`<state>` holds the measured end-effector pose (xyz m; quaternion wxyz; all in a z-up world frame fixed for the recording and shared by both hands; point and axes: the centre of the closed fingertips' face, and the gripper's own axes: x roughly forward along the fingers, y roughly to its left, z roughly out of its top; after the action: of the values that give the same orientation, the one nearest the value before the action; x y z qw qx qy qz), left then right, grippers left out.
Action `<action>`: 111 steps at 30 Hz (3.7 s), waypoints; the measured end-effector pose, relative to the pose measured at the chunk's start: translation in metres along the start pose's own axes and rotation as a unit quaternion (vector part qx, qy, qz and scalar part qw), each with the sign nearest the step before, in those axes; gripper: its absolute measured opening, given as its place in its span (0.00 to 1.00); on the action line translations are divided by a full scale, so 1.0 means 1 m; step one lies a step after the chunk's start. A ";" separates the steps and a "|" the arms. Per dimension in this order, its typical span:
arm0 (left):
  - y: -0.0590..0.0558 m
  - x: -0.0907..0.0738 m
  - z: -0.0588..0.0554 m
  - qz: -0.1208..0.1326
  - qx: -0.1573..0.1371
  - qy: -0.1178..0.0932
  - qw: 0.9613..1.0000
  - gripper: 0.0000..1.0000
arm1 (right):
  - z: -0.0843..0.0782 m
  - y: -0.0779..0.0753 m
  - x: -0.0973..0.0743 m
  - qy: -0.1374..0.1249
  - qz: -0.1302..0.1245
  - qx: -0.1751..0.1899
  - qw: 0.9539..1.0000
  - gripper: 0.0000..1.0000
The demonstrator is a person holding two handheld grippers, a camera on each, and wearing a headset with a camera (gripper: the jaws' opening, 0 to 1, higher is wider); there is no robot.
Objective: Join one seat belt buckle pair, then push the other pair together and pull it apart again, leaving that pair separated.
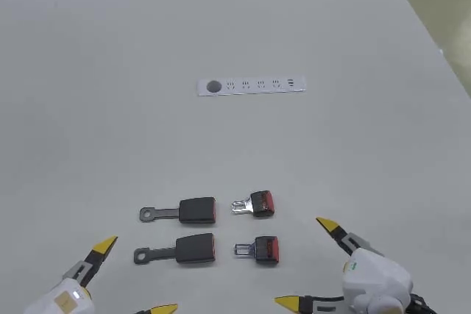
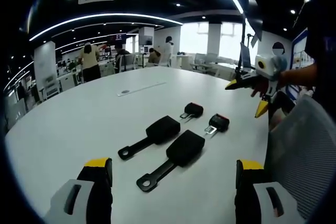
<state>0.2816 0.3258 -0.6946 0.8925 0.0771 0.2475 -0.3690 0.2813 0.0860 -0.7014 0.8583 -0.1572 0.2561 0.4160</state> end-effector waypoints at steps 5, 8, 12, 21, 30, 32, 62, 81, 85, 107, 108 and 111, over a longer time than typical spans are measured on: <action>-0.002 0.000 0.001 -0.003 0.001 -0.001 1.000 1.00 | 0.000 0.001 0.000 0.003 0.001 -0.002 1.000 0.99; -0.002 0.000 0.000 -0.004 0.002 0.001 1.000 1.00 | -0.001 0.001 -0.001 0.003 0.000 -0.003 1.000 0.99; -0.002 0.000 0.000 -0.004 0.002 0.001 1.000 1.00 | 0.000 0.001 -0.001 0.004 0.000 -0.004 1.000 0.99; -0.003 0.001 -0.001 -0.005 0.003 0.001 1.000 0.99 | 0.000 0.001 -0.002 0.004 -0.001 -0.005 1.000 0.99; -0.003 0.001 -0.004 -0.005 0.003 0.002 1.000 0.99 | -0.001 0.001 -0.002 0.005 0.000 -0.008 1.000 0.98; -0.001 0.001 -0.005 -0.004 0.003 0.002 1.000 0.99 | -0.001 0.001 -0.002 0.007 0.000 -0.010 1.000 0.98; -0.002 0.017 -0.009 -0.049 0.049 0.040 0.997 0.87 | -0.005 -0.003 0.007 0.035 0.030 -0.044 0.998 0.83; -0.001 0.045 -0.018 -0.110 0.117 0.107 0.981 0.68 | -0.013 -0.005 0.020 0.067 0.069 -0.095 0.991 0.60; -0.002 0.051 -0.020 -0.120 0.135 0.126 0.975 0.64 | -0.015 -0.006 0.025 0.074 0.079 -0.106 0.988 0.57; -0.005 0.078 -0.033 -0.180 0.183 0.201 0.945 0.49 | -0.029 -0.001 0.048 0.114 0.131 -0.150 0.973 0.41; -0.005 0.079 -0.032 -0.182 0.184 0.203 0.944 0.48 | -0.029 -0.001 0.049 0.114 0.132 -0.151 0.973 0.41; -0.009 0.084 -0.031 -0.192 0.192 0.208 0.940 0.46 | -0.029 0.000 0.052 0.116 0.137 -0.150 0.972 0.40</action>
<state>0.3142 0.2779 -0.7632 0.7012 0.2731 0.3622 -0.5500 0.3001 0.1049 -0.7552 0.7243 -0.2947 0.3074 0.5422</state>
